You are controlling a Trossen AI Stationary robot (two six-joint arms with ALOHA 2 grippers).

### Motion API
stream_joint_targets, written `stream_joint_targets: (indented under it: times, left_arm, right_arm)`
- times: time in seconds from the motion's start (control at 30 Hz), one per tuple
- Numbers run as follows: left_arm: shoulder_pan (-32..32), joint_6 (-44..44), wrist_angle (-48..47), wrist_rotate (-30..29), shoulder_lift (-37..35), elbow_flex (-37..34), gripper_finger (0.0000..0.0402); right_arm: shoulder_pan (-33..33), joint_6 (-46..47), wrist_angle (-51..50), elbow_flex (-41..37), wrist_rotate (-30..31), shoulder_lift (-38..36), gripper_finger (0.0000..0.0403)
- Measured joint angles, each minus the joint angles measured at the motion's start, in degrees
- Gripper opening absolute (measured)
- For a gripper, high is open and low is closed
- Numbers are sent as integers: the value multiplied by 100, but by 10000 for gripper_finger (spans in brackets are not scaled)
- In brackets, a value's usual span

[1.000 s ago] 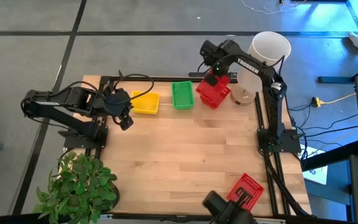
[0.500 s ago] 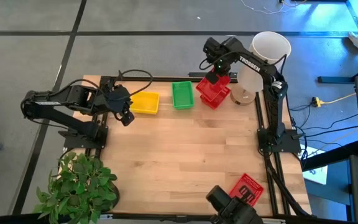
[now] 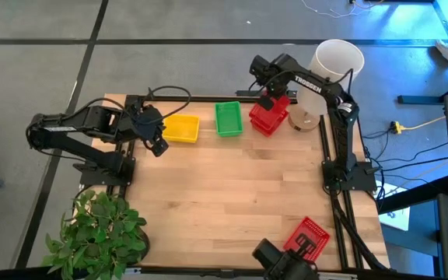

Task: Stack baskets by color
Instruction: Stack the middle red bin on top of the top red bin

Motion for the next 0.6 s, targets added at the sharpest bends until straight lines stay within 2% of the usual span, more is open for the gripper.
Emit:
stream_joint_targets:
  times: [0.3, 0.6]
  left_arm:
    - [0, 13, -2, 20, -1, 0, 55]
    - [0, 4, -2, 49, -1, 0, 55]
  right_arm:
    - [-7, -108, 395, -661, 1, 0, 0]
    - [164, -107, 408, -958, -814, 0, 0]
